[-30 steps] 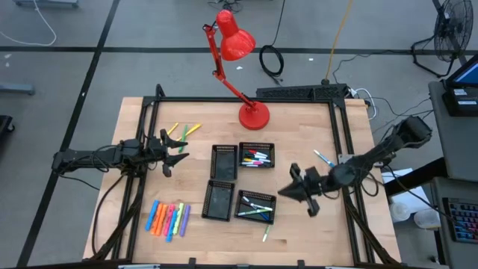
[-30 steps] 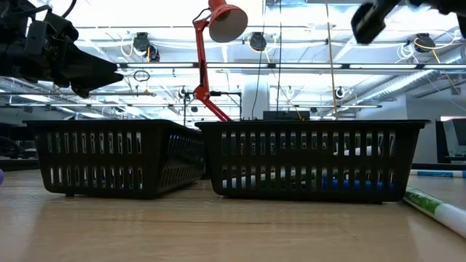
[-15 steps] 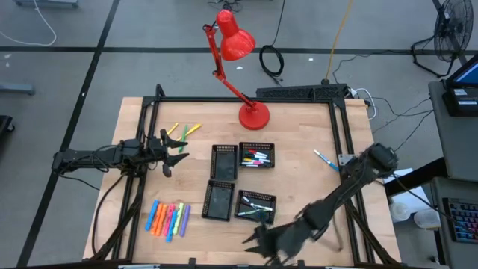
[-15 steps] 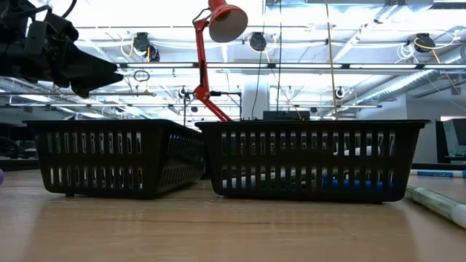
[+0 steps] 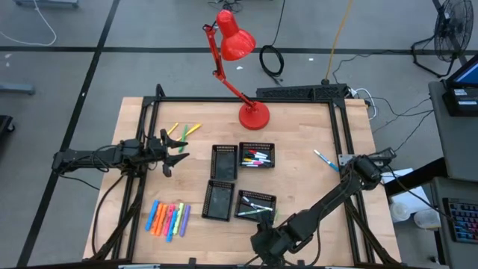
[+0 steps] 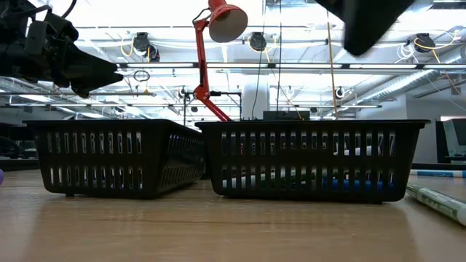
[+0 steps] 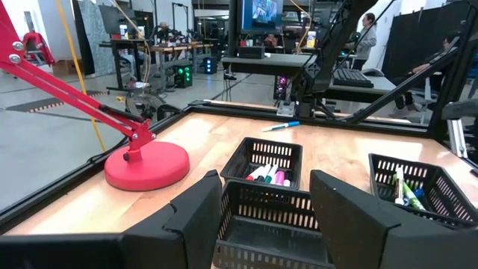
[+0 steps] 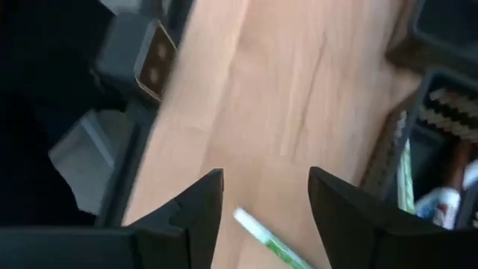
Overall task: Pick & Place Markers
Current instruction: Put the green marker pen into the bottom right black bin
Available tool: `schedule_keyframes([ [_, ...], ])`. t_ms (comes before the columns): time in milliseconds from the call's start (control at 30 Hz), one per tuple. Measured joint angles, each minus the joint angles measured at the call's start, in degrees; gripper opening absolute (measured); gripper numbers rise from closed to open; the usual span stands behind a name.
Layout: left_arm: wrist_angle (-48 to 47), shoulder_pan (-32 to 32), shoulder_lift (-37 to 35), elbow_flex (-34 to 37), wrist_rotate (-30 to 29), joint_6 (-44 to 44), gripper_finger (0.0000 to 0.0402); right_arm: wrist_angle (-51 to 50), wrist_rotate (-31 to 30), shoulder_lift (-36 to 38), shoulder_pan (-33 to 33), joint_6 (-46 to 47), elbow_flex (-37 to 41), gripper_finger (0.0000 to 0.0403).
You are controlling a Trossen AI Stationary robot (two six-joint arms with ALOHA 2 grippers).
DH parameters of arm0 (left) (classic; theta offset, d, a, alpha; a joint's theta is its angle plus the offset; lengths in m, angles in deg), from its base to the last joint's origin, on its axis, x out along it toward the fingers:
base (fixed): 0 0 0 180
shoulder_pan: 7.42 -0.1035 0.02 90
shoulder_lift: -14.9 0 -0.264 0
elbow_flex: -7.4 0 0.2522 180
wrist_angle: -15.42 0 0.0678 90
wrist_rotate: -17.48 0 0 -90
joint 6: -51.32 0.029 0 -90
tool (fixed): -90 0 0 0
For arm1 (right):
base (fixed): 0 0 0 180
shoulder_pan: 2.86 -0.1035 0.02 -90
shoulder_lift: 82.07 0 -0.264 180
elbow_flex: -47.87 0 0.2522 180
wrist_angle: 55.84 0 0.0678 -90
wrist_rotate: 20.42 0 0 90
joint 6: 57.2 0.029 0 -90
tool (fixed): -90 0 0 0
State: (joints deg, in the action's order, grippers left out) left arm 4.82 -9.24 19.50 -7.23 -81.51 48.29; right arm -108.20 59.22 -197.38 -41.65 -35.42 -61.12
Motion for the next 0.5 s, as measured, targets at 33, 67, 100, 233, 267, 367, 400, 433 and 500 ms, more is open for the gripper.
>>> schedule_keyframes([
  [33,0.01,-0.02,0.00,0.00,0.00,0.00,0.0209,-0.53,0.03,0.00,-0.09,-0.03,0.16,0.0179],
  [67,0.00,0.00,0.00,0.00,0.00,0.00,0.0209,-0.33,-0.03,0.00,-0.19,-0.39,0.50,0.0176],
  [100,0.00,-0.02,0.00,0.00,0.00,0.00,0.0209,-0.16,-0.01,0.00,-0.23,-0.79,0.92,0.0173],
  [233,0.02,0.00,0.00,0.00,0.00,0.00,0.0209,-0.21,0.81,0.01,-0.30,-2.08,3.66,0.0165],
  [267,0.02,0.00,0.00,0.00,0.00,0.00,0.0209,0.23,1.61,0.00,-0.28,-2.24,4.55,0.0165],
  [367,0.02,0.00,0.00,0.00,0.00,0.00,0.0209,2.28,2.76,0.00,-0.56,-2.65,7.03,0.0165],
  [400,0.01,-0.02,0.00,0.00,-0.01,0.00,0.0209,2.42,2.75,0.00,-0.75,-3.21,7.64,0.0164],
  [433,0.02,0.00,0.00,0.00,-0.02,0.00,0.0209,2.60,2.83,0.00,-0.94,-3.68,8.34,0.0164],
  [500,0.02,0.00,0.00,0.00,0.00,0.00,0.0209,3.63,2.86,0.00,-1.07,-4.58,9.80,0.0162],
])
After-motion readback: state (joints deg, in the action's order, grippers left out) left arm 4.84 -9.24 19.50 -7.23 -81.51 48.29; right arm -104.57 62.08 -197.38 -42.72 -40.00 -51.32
